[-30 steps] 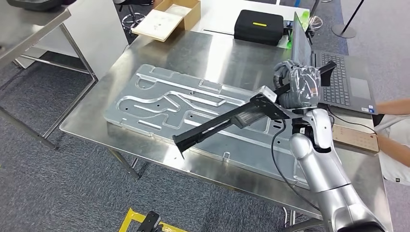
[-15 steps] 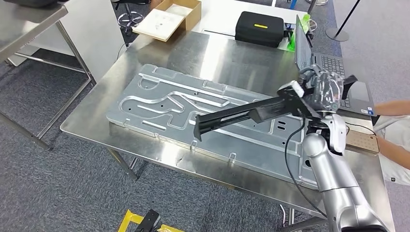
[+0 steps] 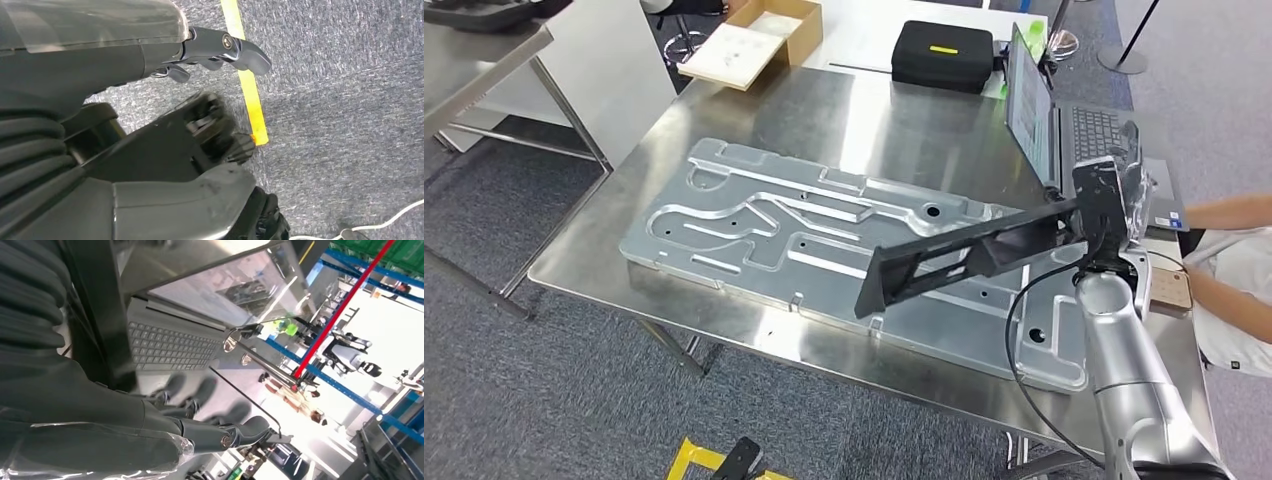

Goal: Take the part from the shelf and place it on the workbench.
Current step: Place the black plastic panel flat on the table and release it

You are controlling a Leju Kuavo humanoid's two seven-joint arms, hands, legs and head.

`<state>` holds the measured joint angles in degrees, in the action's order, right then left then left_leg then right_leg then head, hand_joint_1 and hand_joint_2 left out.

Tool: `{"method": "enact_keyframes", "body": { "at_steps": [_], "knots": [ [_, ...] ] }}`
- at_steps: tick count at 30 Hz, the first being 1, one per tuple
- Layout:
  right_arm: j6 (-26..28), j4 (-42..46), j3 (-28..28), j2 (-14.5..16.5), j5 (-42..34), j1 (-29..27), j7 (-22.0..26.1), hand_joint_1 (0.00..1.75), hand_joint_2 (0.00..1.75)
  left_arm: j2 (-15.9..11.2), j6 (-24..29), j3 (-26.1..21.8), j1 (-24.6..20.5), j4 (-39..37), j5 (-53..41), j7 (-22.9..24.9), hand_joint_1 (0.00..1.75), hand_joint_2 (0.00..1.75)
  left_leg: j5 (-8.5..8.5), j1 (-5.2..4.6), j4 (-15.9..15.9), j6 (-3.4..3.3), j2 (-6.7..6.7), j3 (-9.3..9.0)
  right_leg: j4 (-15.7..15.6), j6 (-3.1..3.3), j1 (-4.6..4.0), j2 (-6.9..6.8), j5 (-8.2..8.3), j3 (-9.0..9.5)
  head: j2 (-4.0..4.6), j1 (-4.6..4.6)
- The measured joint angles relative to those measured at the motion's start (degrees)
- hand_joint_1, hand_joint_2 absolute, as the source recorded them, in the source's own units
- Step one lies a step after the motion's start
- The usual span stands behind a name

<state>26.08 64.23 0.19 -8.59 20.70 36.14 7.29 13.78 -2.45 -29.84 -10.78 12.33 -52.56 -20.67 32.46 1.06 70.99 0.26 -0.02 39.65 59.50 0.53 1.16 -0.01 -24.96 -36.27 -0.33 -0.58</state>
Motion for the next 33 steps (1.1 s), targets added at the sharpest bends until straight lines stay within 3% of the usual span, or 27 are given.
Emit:
{"method": "enact_keyframes", "body": {
  "at_steps": [1,2,3,6,8,10,12,15,16,17,18,21,23,27,29,31,32,33],
  "knots": [
    [-0.4,-0.3,-0.1,0.1,-0.2,0.0,0.0,0.0,1.75,0.0,0.0,0.0,0.1,0.0,0.0,0.0,0.0,0.0,0.85,-0.02,2.9,-0.06,0.0,1.43,0.0,0.11,-0.19,0.03,-0.03,0.01,0.0,-0.01],
    [-1.0,-0.6,-0.2,0.1,-0.5,0.0,0.0,0.0,1.75,0.0,0.1,0.0,0.1,0.0,0.1,-0.1,0.0,0.0,0.65,-0.06,4.0,-0.19,0.0,2.05,0.1,0.19,-0.37,0.09,-0.07,0.03,0.0,-0.01],
    [-1.6,-0.9,-0.3,0.2,-1.0,0.0,0.0,0.0,1.75,0.0,0.2,0.0,0.1,0.0,0.1,-0.2,0.0,0.0,-0.65,-0.15,2.9,-0.45,-0.01,1.59,0.2,0.23,-0.53,0.17,-0.11,0.08,0.0,-0.01],
    [-2.9,-1.6,-0.4,0.2,-2.1,0.2,-0.3,0.0,1.75,-0.1,0.3,0.0,0.0,0.0,0.3,-0.4,0.0,0.0,-5.76,-0.65,-7.6,-1.72,-0.11,-3.16,0.5,0.16,-0.88,0.33,-0.28,0.14,0.0,-0.02],
    [-3.8,-2.5,-0.4,0.2,-2.6,0.9,-1.3,0.0,0.87,-0.2,0.3,0.0,0.0,0.0,0.4,-0.4,0.0,0.0,-6.43,-0.95,-10.9,-2.13,-0.1,-4.62,0.5,-0.27,-0.9,0.38,-0.18,-0.09,0.0,-0.02],
    [-5.8,-3.9,-0.5,0.0,-3.4,2.0,-2.9,0.0,0.0,-0.2,0.2,0.0,0.0,0.0,0.4,-0.4,0.0,0.0,-6.71,-0.95,-11.6,-2.31,-0.02,-4.84,0.2,-0.92,-0.81,0.42,0.06,-0.16,0.0,0.0],
    [-10.1,-6.0,-0.4,-0.5,-5.0,3.9,-5.1,0.0,0.0,-0.2,0.1,0.0,0.0,0.0,0.5,-0.4,0.0,0.0,-7.33,-0.71,-12.5,-2.78,0.08,-5.19,1.3,-1.53,-0.69,0.38,-0.83,-0.58,0.0,-0.03],
    [-20.4,-11.3,-0.1,-2.1,-7.9,8.7,-8.8,0.0,0.0,-0.2,-0.3,0.0,-0.2,0.0,0.7,-0.5,0.0,0.0,-7.79,-0.56,-13.1,-3.22,0.23,-5.35,10.2,-2.38,-0.31,0.31,-5.5,-4.6,0.0,-0.08],
    [-23.6,-13.4,0.3,-2.9,-8.5,10.5,-9.6,0.0,0.0,-0.3,-0.4,0.0,-0.1,0.0,0.8,-0.5,0.0,0.0,-7.78,-0.54,-13.0,-3.22,0.25,-5.34,13.2,-2.63,-0.18,0.29,-6.54,-6.01,0.0,-0.08],
    [-26.3,-15.5,0.7,-3.6,-9.1,12.2,-10.3,0.0,0.0,-0.3,-0.5,0.0,-0.1,0.0,0.8,-0.5,0.0,0.0,-7.76,-0.5,-12.9,-3.19,0.26,-5.35,14.6,-2.84,-0.04,0.28,-6.57,-6.66,0.0,-0.08],
    [-28.4,-17.4,1.1,-4.3,-9.4,13.7,-10.7,0.0,0.44,-0.4,-0.6,0.0,-0.1,0.0,0.9,-0.5,0.0,0.0,-7.72,-0.45,-12.8,-3.13,0.26,-5.36,13.9,-2.99,0.1,0.23,-5.58,-6.28,0.0,-0.09],
    [-31.3,-21.2,2.0,-5.6,-10.1,17.1,-11.5,0.0,1.75,-0.4,-0.7,0.1,-0.1,0.0,0.9,-0.5,0.0,0.0,-7.43,-0.41,-12.4,-2.58,0.21,-5.35,3.7,-3.02,0.32,-0.11,-0.71,-1.09,0.0,-0.09],
    [-34.5,-23.3,2.9,-6.0,-9.8,19.5,-12.5,0.0,1.75,-0.4,-0.9,0.1,-0.2,0.0,0.9,-0.6,0.0,0.0,-7.31,-0.62,-12.2,-1.93,0.23,-5.22,0.0,-2.49,0.13,-0.09,0.04,0.61,0.0,-0.06],
    [-51.8,-29.4,7.9,-8.3,-8.0,28.8,-18.9,0.0,1.75,-0.6,-1.2,0.2,-0.2,0.0,0.8,-0.8,0.0,0.0,-6.37,-0.65,-11.1,-0.73,0.23,-4.86,-0.3,-0.97,0.22,0.05,0.11,0.68,0.0,-0.03],
    [-58.5,-32.3,11.2,-9.5,-7.8,33.8,-22.0,0.0,1.75,-0.8,-1.3,0.3,-0.1,0.0,0.7,-0.9,0.0,0.0,-3.16,-0.5,-6.0,-0.36,0.2,-2.64,-0.5,-0.28,0.26,-0.11,0.27,0.73,0.0,0.0],
    [-60.4,-34.7,13.4,-10.3,-7.8,36.6,-23.3,0.0,1.75,-0.9,-1.4,0.3,0.0,0.0,0.7,-1.0,0.0,0.0,0.34,-0.43,1.7,-0.2,0.19,0.84,-0.4,-0.01,0.03,-0.21,0.3,0.6,0.0,0.02],
    [-60.4,-35.6,14.1,-10.5,-7.9,37.3,-23.4,0.0,1.75,-0.9,-1.4,0.3,0.2,0.0,0.7,-1.0,0.0,0.0,0.85,-0.42,4.0,-0.19,0.19,1.87,-0.4,0.0,-0.05,-0.23,0.31,0.55,0.0,0.02],
    [-60.3,-36.3,14.7,-10.7,-8.0,37.9,-23.5,0.0,1.75,-1.0,-1.5,0.3,0.3,0.0,0.7,-1.0,0.0,0.0,0.33,-0.42,4.3,-0.22,0.19,1.98,-0.4,-0.01,-0.1,-0.21,0.31,0.53,0.0,0.02]
  ]
}}
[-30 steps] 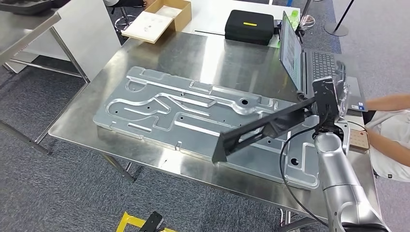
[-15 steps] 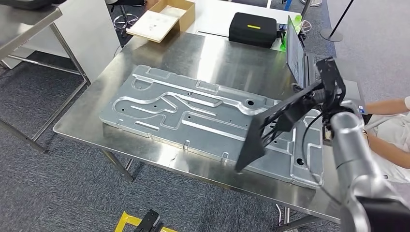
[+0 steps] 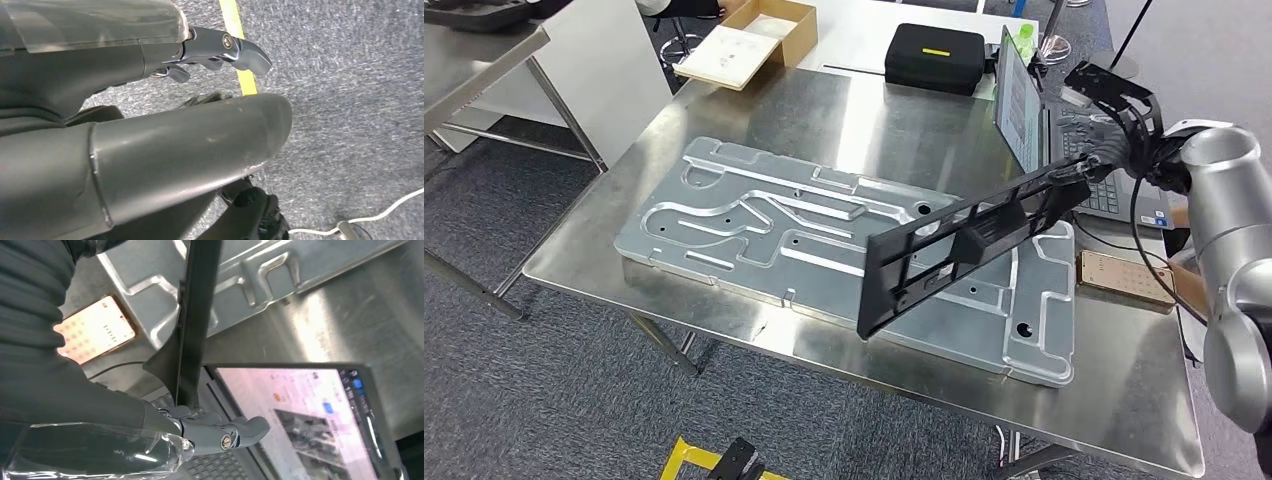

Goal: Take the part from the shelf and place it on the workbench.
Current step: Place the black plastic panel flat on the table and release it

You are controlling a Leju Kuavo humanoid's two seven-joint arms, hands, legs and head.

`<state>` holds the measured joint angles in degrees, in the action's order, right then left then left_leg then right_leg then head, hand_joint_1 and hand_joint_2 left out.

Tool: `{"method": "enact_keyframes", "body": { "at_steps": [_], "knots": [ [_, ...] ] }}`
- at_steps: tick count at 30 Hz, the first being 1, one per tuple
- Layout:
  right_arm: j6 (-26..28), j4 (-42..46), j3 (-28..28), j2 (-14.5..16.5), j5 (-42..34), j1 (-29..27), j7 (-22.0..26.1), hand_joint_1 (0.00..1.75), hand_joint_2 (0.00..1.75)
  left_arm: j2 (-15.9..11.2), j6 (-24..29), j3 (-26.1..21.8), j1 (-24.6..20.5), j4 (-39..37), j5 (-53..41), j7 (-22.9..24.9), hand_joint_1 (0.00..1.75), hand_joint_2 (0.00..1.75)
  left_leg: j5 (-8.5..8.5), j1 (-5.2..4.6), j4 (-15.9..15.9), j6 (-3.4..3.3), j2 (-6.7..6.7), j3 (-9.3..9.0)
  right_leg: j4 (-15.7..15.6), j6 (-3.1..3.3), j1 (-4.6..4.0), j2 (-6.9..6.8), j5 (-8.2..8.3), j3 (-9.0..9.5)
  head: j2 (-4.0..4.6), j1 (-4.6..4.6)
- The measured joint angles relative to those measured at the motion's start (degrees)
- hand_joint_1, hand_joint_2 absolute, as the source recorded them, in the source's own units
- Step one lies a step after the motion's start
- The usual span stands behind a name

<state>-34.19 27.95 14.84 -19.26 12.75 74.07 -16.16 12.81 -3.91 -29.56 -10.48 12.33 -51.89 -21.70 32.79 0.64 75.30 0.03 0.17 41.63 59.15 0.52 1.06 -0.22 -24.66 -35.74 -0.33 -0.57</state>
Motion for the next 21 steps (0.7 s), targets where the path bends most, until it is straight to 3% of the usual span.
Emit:
{"method": "enact_keyframes", "body": {
  "at_steps": [1,3,5,9,11,13,14,15,16,19,21],
  "knots": [
    [0.2,-0.6,0.5,-0.1,-0.1,0.5,0.0,0.0,1.75,0.0,0.0,0.0,0.1,0.0,0.0,0.0,0.0,0.0,-1.6,0.0,-2.0,-0.11,0.0,-1.03,0.1,-0.03,-0.02,0.05,-0.02,0.02,0.0,0.0],
    [0.1,-1.5,1.6,-0.2,-0.2,1.4,0.1,0.0,1.75,-0.1,-0.1,0.0,0.1,0.0,0.0,-0.1,0.0,0.0,-5.35,-0.04,-9.7,-0.53,-0.08,-4.78,0.4,-0.26,-0.1,0.18,-0.12,-0.07,0.0,0.0],
    [-1.7,-2.4,2.8,-0.6,-0.2,2.4,-0.4,0.0,1.75,-0.2,-0.1,0.1,0.1,0.0,0.0,-0.3,0.0,0.0,-6.83,-0.19,-14.8,-0.95,-0.19,-6.99,0.7,-0.81,-0.24,0.3,-0.07,-0.51,0.0,-0.03],
    [-9.8,-4.1,5.6,-1.6,-0.5,7.1,-4.0,0.0,1.75,-0.3,-0.1,0.1,0.3,0.0,0.3,-0.7,0.0,0.0,-7.21,-0.45,-16.0,-2.17,-0.13,-7.02,0.9,-2.13,0.16,0.46,-0.08,-1.2,0.0,-0.03],
    [-10.1,-4.6,6.8,-2.1,-1.6,10.0,-5.3,0.0,1.75,-0.3,-0.1,0.1,0.3,0.0,0.3,-0.9,0.0,0.0,-7.59,-0.25,-16.5,-2.75,-0.07,-7.1,4.5,-2.6,0.26,0.41,-2.42,-2.82,0.0,-0.05],
    [-8.1,-4.9,7.7,-2.3,-3.1,11.8,-5.8,0.0,0.87,-0.3,0.0,0.1,0.4,0.0,0.4,-1.1,0.0,0.0,-7.63,-0.24,-16.5,-2.93,-0.06,-7.09,11.6,-2.95,0.25,0.38,-5.67,-6.02,0.0,-0.07],
    [-7.0,-5.1,8.3,-2.2,-3.6,12.0,-5.7,0.0,0.44,-0.3,0.0,0.1,0.4,0.0,0.5,-1.1,0.0,0.0,-7.61,-0.24,-16.5,-2.95,-0.06,-7.11,14.3,-3.06,0.27,0.36,-6.41,-7.36,0.0,-0.07],
    [-6.0,-5.3,8.9,-2.2,-3.9,12.0,-5.5,0.0,0.0,-0.3,0.0,0.1,0.5,0.0,0.6,-1.2,0.0,0.0,-7.6,-0.24,-16.5,-2.97,-0.08,-7.12,15.2,-3.08,0.28,0.34,-6.1,-7.88,0.0,-0.07],
    [-5.0,-5.5,9.5,-2.0,-4.0,11.9,-5.3,0.0,0.0,-0.3,0.1,0.1,0.5,0.0,0.8,-1.2,0.0,0.0,-7.58,-0.24,-16.5,-2.96,-0.09,-7.15,14.0,-3.0,0.28,0.32,-4.8,-7.36,0.0,-0.07],
    [0.4,-6.0,11.5,-1.0,-4.1,11.9,-3.5,0.0,0.0,-0.2,0.4,0.1,0.4,0.0,1.2,-1.3,0.0,0.0,-7.44,-0.4,-16.4,-2.62,-0.11,-7.15,3.3,-2.32,0.0,0.3,0.12,-2.25,0.0,-0.06],
    [7.1,-6.1,12.5,0.1,-3.8,11.2,0.4,0.0,0.0,-0.2,0.7,0.1,0.3,0.0,1.5,-1.3,0.0,0.0,-7.45,-0.52,-16.4,-2.09,-0.06,-7.01,0.2,-1.85,-0.4,0.38,0.5,-0.79,0.0,-0.05]
  ]
}}
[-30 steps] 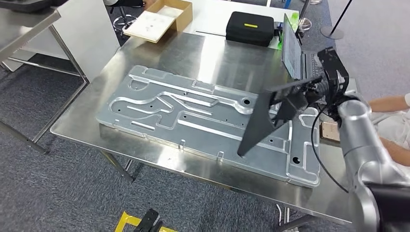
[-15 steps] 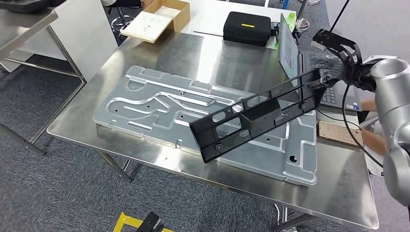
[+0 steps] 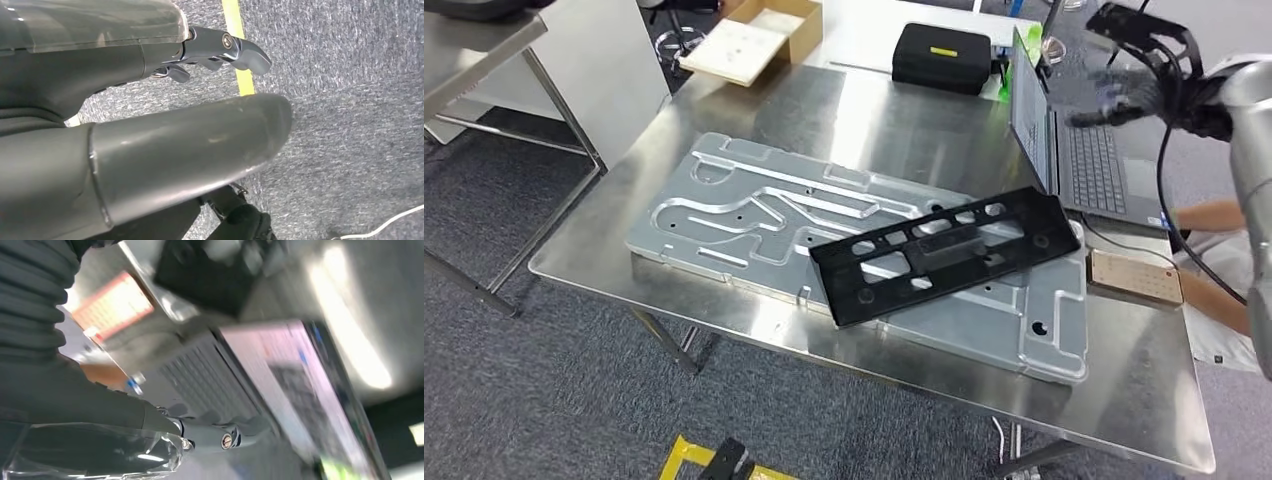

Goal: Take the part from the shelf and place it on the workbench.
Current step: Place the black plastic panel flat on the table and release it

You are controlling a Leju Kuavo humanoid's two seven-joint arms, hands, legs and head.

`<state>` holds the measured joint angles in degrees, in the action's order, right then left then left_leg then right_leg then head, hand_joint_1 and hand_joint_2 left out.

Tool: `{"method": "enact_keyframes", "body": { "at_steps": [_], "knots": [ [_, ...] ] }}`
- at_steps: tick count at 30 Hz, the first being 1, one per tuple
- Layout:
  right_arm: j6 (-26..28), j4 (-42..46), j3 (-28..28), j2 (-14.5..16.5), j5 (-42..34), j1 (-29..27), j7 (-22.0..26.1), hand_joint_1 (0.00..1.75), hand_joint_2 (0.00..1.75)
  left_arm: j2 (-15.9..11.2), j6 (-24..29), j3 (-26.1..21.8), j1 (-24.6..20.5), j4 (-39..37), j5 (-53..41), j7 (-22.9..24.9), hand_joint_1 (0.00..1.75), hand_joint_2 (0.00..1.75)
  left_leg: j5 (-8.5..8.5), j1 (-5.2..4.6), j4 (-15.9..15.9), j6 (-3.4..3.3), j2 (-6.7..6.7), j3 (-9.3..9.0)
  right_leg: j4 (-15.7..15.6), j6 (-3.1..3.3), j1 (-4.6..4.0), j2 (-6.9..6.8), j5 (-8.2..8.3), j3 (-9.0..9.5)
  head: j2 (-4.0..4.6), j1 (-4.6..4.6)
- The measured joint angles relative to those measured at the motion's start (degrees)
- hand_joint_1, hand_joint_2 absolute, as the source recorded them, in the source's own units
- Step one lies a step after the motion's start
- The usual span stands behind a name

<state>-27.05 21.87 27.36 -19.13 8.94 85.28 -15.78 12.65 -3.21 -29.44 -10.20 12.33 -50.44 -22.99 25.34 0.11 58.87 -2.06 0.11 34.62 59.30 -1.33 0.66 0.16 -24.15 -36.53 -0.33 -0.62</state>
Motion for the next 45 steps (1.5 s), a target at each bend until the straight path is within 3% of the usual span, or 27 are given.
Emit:
{"method": "enact_keyframes", "body": {
  "at_steps": [2,4,6,8,9,10,11,13,15,16,19,21,23,24,25,26,28,30,33,35,38,39,40,41,43,45],
  "knots": [
    [5.9,0.1,0.7,1.1,0.3,-1.3,4.2,0.0,0.0,0.0,0.2,0.0,0.0,0.0,0.0,0.0,0.0,0.0,0.07,-0.02,-0.1,0.6,0.06,0.01,-0.4,0.49,-0.04,0.07,0.03,0.14,0.0,0.01],
    [10.0,0.4,1.2,2.1,0.3,-2.6,7.5,0.0,0.87,0.1,0.3,0.0,0.0,0.0,0.1,0.0,0.0,0.0,1.19,0.02,1.3,1.19,0.03,0.52,-0.8,1.11,0.24,0.03,0.2,0.43,0.0,0.01],
    [17.1,2.0,1.0,3.2,-0.9,-4.9,13.9,0.0,0.87,0.1,0.6,0.0,0.0,0.0,0.1,0.0,0.0,0.0,4.06,0.14,6.7,1.61,-0.03,2.96,-1.0,1.63,0.31,-0.09,0.26,0.62,0.0,0.02],
    [25.0,5.8,-0.4,4.4,-3.2,-9.7,22.0,0.0,0.0,0.1,1.1,0.0,0.3,0.0,0.1,-0.1,0.0,0.0,6.52,0.27,13.7,1.82,-0.01,6.37,-0.9,1.95,0.19,-0.11,0.16,0.71,0.0,0.03],
    [27.2,8.6,-1.4,5.2,-4.1,-12.9,25.2,0.0,0.0,0.1,1.3,0.0,0.4,0.0,0.2,-0.1,0.0,0.0,6.46,0.31,15.3,1.88,-0.01,7.21,-0.8,2.01,0.13,-0.06,0.08,0.8,0.0,0.03],
    [28.7,11.9,-2.4,6.0,-4.5,-16.6,28.0,0.0,0.0,0.1,1.6,0.0,0.5,0.0,0.3,-0.2,0.0,0.0,5.4,0.34,14.7,1.89,0.0,7.08,-0.7,2.04,0.1,0.05,-0.02,0.92,0.0,0.03],
    [30.1,15.7,-3.5,6.8,-4.2,-20.5,30.8,0.0,0.0,0.1,1.8,-0.1,0.5,0.0,0.4,-0.3,0.0,0.0,3.59,0.36,12.1,1.85,0.0,5.93,-0.6,2.01,0.09,0.12,-0.14,1.05,0.0,0.03],
    [34.8,25.0,-6.0,9.0,-1.6,-29.0,36.4,0.0,0.0,0.1,2.3,-0.1,0.5,0.0,0.6,-0.4,0.0,0.0,0.48,0.28,4.4,1.57,-0.05,2.35,-0.4,1.72,0.01,0.21,-0.47,1.17,0.0,0.03],
    [39.4,34.2,-7.7,11.5,2.4,-37.0,40.1,0.0,0.0,0.1,2.8,-0.1,0.5,0.0,0.6,-0.5,0.0,0.0,-0.44,0.11,0.3,1.18,-0.22,0.4,-0.2,1.22,-0.15,0.16,-0.7,1.17,0.0,0.02],
    [41.0,38.2,-8.0,12.6,4.3,-40.4,41.1,0.0,0.0,0.2,3.0,-0.1,0.6,0.0,0.5,-0.5,0.0,0.0,-0.41,0.0,0.2,1.0,-0.38,0.28,-0.3,0.96,-0.2,0.08,-0.74,1.22,0.0,0.03],
    [43.7,48.4,-8.1,15.1,7.3,-49.0,42.7,0.0,0.0,0.3,3.1,-0.1,0.7,0.0,0.2,-0.5,0.0,0.0,-0.81,0.27,-0.5,0.1,-0.64,0.08,0.2,0.09,-0.06,-0.19,-1.57,1.21,0.0,0.01],
    [44.2,52.6,-8.3,15.7,7.6,-51.8,42.7,0.0,0.0,0.4,3.2,-0.1,0.7,0.0,0.1,-0.5,0.0,0.0,-1.05,0.45,-0.8,-0.4,-0.56,0.03,4.8,-0.36,0.09,-0.18,-4.6,-0.84,0.0,-0.01],
    [44.3,55.5,-8.7,16.0,7.9,-53.8,42.8,0.0,0.0,0.4,3.2,-0.1,0.8,0.0,0.0,-0.5,0.0,0.0,-1.04,0.4,-0.8,-0.57,-0.45,0.11,12.2,-0.64,0.11,-0.17,-8.15,-4.3,0.0,-0.01],
    [44.5,56.6,-8.9,16.2,8.6,-55.0,43.1,0.0,0.0,0.4,3.2,-0.1,0.8,0.0,0.0,-0.5,0.0,0.0,-1.02,0.37,-0.8,-0.59,-0.42,0.12,14.5,-0.68,0.1,-0.17,-8.71,-5.35,0.0,-0.01],
    [45.0,57.7,-8.9,16.4,9.7,-56.1,43.6,0.0,0.0,0.4,3.3,-0.1,0.9,0.0,0.0,-0.5,0.0,0.0,-1.01,0.33,-0.7,-0.59,-0.52,0.13,14.8,-0.6,0.09,-0.16,-8.29,-5.47,0.0,-0.01],
    [46.0,59.0,-8.8,16.8,11.5,-57.3,44.2,0.0,0.0,0.5,3.3,-0.1,0.9,0.0,-0.1,-0.5,0.0,0.0,-0.99,0.29,-0.7,-0.56,-0.75,0.12,12.9,-0.4,0.08,-0.07,-6.88,-4.39,0.0,-0.01],
    [49.1,61.9,-8.3,17.6,15.5,-59.4,45.0,0.0,0.0,0.6,3.5,-0.1,0.9,0.0,-0.1,-0.5,0.0,0.0,-0.97,0.15,-0.6,-0.44,-1.27,0.08,5.1,0.3,-0.05,0.89,-3.53,-0.26,0.0,0.0],
    [52.1,64.7,-7.2,18.6,18.4,-61.4,45.2,0.0,0.0,0.7,3.7,-0.1,0.8,0.0,-0.1,-0.5,0.0,0.0,-1.01,0.02,-0.6,-0.01,-1.61,0.15,-0.1,0.9,-0.31,1.68,-2.05,2.44,0.0,0.01],
    [54.5,68.0,-5.7,19.5,19.9,-63.6,45.0,0.0,0.0,0.8,3.9,-0.1,0.9,0.0,-0.3,-0.5,0.0,0.0,-1.12,0.06,-0.7,0.98,-2.18,0.31,-1.0,1.54,-0.39,0.94,-1.84,2.87,0.0,0.01],
    [55.1,69.7,-5.2,19.9,20.1,-64.3,44.8,0.0,0.0,0.7,3.9,-0.1,1.0,0.0,-0.4,-0.4,0.0,0.0,0.32,0.07,1.2,1.67,-1.77,1.09,-1.6,2.21,-0.06,0.12,-1.51,3.18,0.0,0.08],
    [55.6,71.4,-4.7,20.2,20.1,-65.0,44.7,0.0,0.0,0.7,3.9,-0.1,0.9,0.0,-0.6,-0.2,0.0,0.0,5.88,0.34,11.3,2.46,-1.0,5.5,-1.8,2.85,-0.03,-1.25,-1.48,3.3,0.0,0.2],
    [55.6,71.8,-4.7,20.2,20.1,-65.2,44.6,0.0,0.0,0.7,3.8,-0.1,0.9,0.0,-0.6,-0.2,0.0,0.0,6.87,0.44,14.2,2.65,-0.92,6.76,-1.8,2.86,-0.06,-1.71,-1.53,3.28,0.0,0.2],
    [55.6,72.1,-4.7,20.2,20.2,-65.3,44.6,0.0,0.0,0.7,3.8,-0.1,1.0,0.0,-0.6,-0.2,0.0,0.0,6.79,0.52,15.2,2.8,-0.79,7.13,-1.7,2.82,-0.07,-2.16,-1.59,3.27,0.0,0.2],
    [55.6,72.4,-4.7,20.2,20.4,-65.3,44.4,0.0,0.0,0.7,3.7,-0.1,0.9,0.0,-0.7,-0.2,0.0,0.0,5.63,0.59,13.9,2.9,-0.54,6.34,-1.6,2.73,-0.05,-2.63,-1.7,3.28,0.0,0.2],
    [55.6,73.0,-4.7,20.2,21.0,-65.1,44.1,0.0,0.0,0.7,3.5,-0.1,0.8,0.0,-0.8,-0.1,0.0,0.0,2.26,0.54,6.4,2.8,1.23,2.36,-1.1,2.34,-0.08,-3.54,-2.11,3.33,0.0,0.2],
    [55.6,73.7,-4.7,20.1,21.6,-64.6,43.7,0.0,0.0,0.7,3.4,0.0,0.5,0.0,-1.0,-0.1,0.0,0.0,0.58,0.27,0.8,2.07,2.62,-0.48,-0.5,1.76,-0.33,-4.31,-2.56,3.29,0.0,0.15]
  ]
}}
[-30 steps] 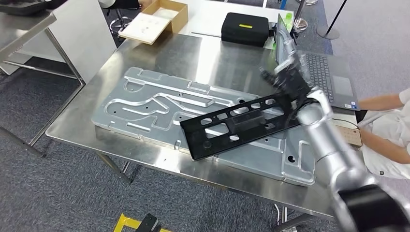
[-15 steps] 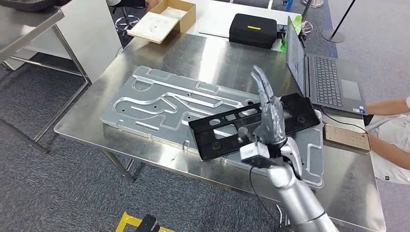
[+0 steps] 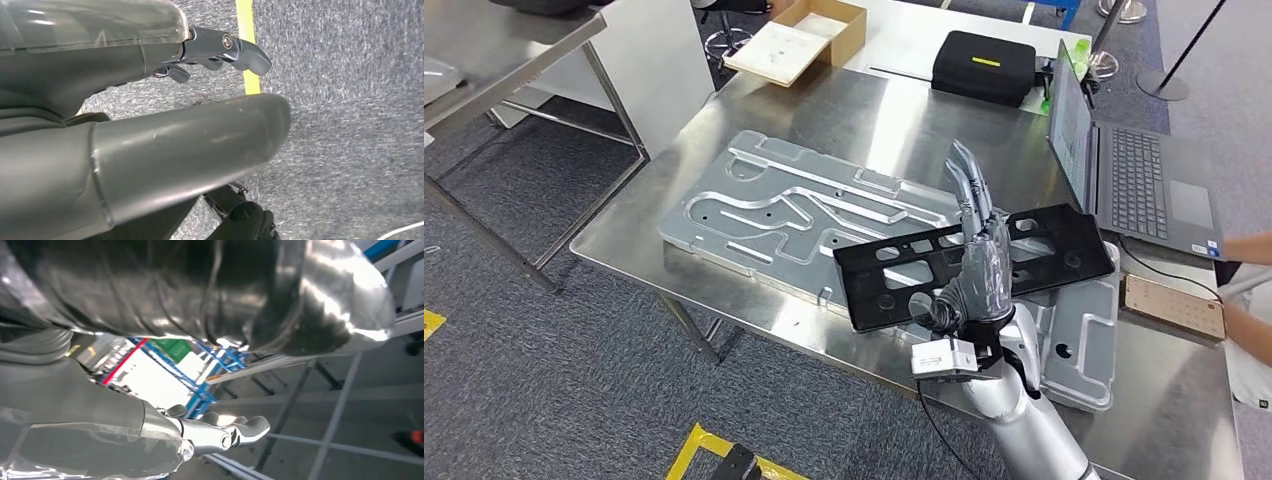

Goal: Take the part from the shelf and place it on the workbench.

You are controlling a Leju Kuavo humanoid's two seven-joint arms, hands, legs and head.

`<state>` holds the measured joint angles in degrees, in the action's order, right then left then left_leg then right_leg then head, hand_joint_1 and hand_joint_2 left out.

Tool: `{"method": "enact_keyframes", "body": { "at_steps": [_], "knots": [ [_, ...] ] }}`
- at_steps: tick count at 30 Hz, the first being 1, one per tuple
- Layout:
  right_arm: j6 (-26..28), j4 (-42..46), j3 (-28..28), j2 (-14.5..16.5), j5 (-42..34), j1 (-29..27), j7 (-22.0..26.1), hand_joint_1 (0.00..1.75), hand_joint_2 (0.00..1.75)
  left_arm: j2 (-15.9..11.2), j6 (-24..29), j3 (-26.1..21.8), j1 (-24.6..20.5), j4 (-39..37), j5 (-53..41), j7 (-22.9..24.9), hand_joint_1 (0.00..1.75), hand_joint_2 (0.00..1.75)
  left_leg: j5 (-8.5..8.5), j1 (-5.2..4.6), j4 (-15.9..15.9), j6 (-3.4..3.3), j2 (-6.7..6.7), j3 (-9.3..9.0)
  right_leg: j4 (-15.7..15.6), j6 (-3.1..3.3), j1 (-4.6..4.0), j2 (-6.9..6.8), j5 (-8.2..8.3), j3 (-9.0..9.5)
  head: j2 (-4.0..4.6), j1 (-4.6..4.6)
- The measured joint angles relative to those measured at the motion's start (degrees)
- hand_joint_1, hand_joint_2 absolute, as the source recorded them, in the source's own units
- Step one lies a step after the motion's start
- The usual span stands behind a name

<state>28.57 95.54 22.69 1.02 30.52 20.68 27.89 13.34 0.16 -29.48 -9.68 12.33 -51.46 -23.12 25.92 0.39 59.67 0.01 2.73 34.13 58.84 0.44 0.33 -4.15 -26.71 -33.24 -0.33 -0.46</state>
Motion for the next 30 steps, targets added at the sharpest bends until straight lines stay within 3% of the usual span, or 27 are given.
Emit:
{"method": "enact_keyframes", "body": {
  "at_steps": [1,3,5,8,10,11,12,13,15,17,19,21,23,25,26,27,28,30],
  "knots": [
    [0.0,0.2,0.0,0.0,0.3,0.3,-0.2,0.0,0.0,0.0,-0.1,0.0,-0.1,0.0,-0.1,0.0,0.0,0.0,0.06,-0.18,-0.8,-0.44,0.08,-0.26,0.1,-0.28,-0.14,-0.37,-0.1,-0.01,0.0,-0.03],
    [0.0,0.6,0.0,0.0,0.8,1.0,-0.7,0.0,0.0,0.0,-0.2,0.1,-0.2,0.0,-0.1,0.1,0.0,0.0,-0.22,-0.23,-0.9,-1.28,-1.12,-0.15,0.1,-0.79,-0.16,-1.13,-0.19,0.08,0.0,-0.05],
    [0.0,0.9,0.0,0.0,1.0,1.5,-1.0,0.0,0.0,0.0,-0.2,0.1,-0.2,0.0,-0.1,0.1,0.0,0.0,-0.6,-0.01,-1.2,-2.0,-2.1,-0.21,1.3,-1.43,0.09,-0.09,-1.33,-0.21,0.0,-0.06],
    [0.0,1.2,0.0,-0.1,1.2,1.8,-1.1,0.0,0.0,0.1,-0.2,0.3,-0.4,0.0,-0.1,0.1,0.0,0.0,-0.91,0.22,-1.5,-2.52,-3.47,-0.13,10.2,-2.04,0.42,3.24,-6.4,-4.2,0.0,-0.08],
    [-0.1,1.2,0.0,-0.3,1.5,1.8,-1.1,0.0,0.0,0.1,-0.3,0.3,-0.4,0.0,-0.1,0.2,0.0,0.0,-0.94,0.2,-1.4,-2.57,-4.68,-0.05,15.9,-2.11,0.44,3.81,-8.06,-7.17,0.0,-0.07],
    [-0.3,1.2,0.0,-0.3,1.8,2.0,-1.3,0.0,0.0,0.1,-0.4,0.3,-0.4,0.0,-0.1,0.2,0.0,0.0,-0.94,0.19,-1.4,-2.56,-5.34,-0.05,16.0,-2.03,0.44,3.91,-7.26,-7.38,0.0,-0.07],
    [-0.5,1.3,0.1,-0.4,2.0,2.2,-1.5,0.0,0.0,0.1,-0.4,0.3,-0.4,0.0,-0.1,0.2,0.0,0.0,-0.94,0.19,-1.3,-2.54,-6.05,-0.08,14.1,-1.85,0.44,4.14,-5.52,-6.63,0.0,-0.07],
    [-0.8,1.3,0.2,-0.5,2.3,2.6,-1.8,0.0,0.0,0.1,-0.5,0.3,-0.4,0.0,-0.1,0.3,0.0,0.0,-0.93,0.21,-1.3,-2.48,-6.7,-0.1,10.3,-1.6,0.44,4.9,-3.17,-4.97,0.0,-0.07],
    [-1.2,1.4,0.7,-0.5,2.9,3.7,-2.6,0.0,0.0,0.2,-0.6,0.4,-0.6,0.0,-0.1,0.4,0.0,0.0,-1.0,0.23,-1.1,-2.1,-7.91,0.13,3.1,-1.0,0.58,7.97,-0.04,-1.87,0.0,-0.07],
    [-1.5,1.4,1.1,-0.5,3.3,4.4,-3.1,0.0,0.0,0.4,-0.6,0.4,-0.8,0.0,-0.2,0.6,0.0,0.0,-1.26,0.44,-1.2,-1.36,-9.11,0.62,0.4,-0.7,0.54,9.63,0.41,-0.86,0.0,-0.06],
    [-1.7,1.5,1.5,-0.5,3.5,4.8,-3.4,0.0,0.0,0.4,-0.6,0.4,-0.9,0.0,-0.2,0.7,0.0,0.0,-1.45,0.59,-1.3,-0.55,-10.03,0.93,-0.2,-0.41,0.61,8.27,0.6,-0.57,0.0,-0.07],
    [-1.8,1.5,2.1,-0.5,3.6,5.1,-3.5,0.0,0.0,0.4,-0.6,0.4,-0.8,0.0,-0.2,0.8,0.0,0.0,-0.09,0.34,0.8,0.0,-7.77,1.96,-0.9,0.19,0.84,6.59,0.81,-0.05,0.0,0.18],
    [-1.8,1.4,2.4,-0.5,3.7,5.2,-3.5,0.0,0.0,0.4,-0.6,0.5,-0.9,0.0,-0.3,0.8,0.0,0.0,3.2,0.23,6.9,0.29,-4.41,4.91,-1.1,0.66,0.65,4.82,0.74,0.22,0.0,0.46],
    [-1.8,1.4,2.5,-0.6,3.7,5.2,-3.6,0.0,0.0,0.4,-0.6,0.5,-1.0,0.0,-0.3,0.9,0.0,0.0,5.41,0.35,13.1,0.49,-3.36,7.99,-0.9,0.89,0.4,2.98,0.5,0.17,0.0,0.51],
    [-1.8,1.4,2.5,-0.6,3.7,5.2,-3.6,0.0,0.0,0.4,-0.6,0.5,-0.9,0.0,-0.3,0.9,0.0,0.0,5.1,0.36,13.9,0.53,-3.18,8.31,-0.7,0.91,0.34,2.14,0.35,0.14,0.0,0.52],
    [-1.8,1.4,2.6,-0.6,3.7,5.2,-3.6,0.0,0.0,0.4,-0.6,0.5,-0.9,0.0,-0.3,0.9,0.0,0.0,3.73,0.35,12.2,0.5,-2.96,7.39,-0.5,0.87,0.31,1.37,0.16,0.13,0.0,0.52],
    [-1.8,1.4,2.8,-0.6,3.7,5.2,-3.6,0.0,0.0,0.4,-0.6,0.5,-0.8,0.0,-0.2,0.9,0.0,0.0,1.78,0.33,8.7,0.38,-2.45,5.44,-0.2,0.77,0.3,0.68,-0.08,0.17,0.0,0.52],
    [-1.8,1.4,3.1,-0.5,3.7,5.3,-3.6,0.0,0.0,0.4,-0.6,0.5,-0.9,0.0,-0.2,0.9,0.0,0.0,-0.49,-0.08,1.8,-0.2,-0.72,1.72,0.2,0.41,0.09,-0.47,-0.55,0.24,0.0,0.51]
  ]
}}
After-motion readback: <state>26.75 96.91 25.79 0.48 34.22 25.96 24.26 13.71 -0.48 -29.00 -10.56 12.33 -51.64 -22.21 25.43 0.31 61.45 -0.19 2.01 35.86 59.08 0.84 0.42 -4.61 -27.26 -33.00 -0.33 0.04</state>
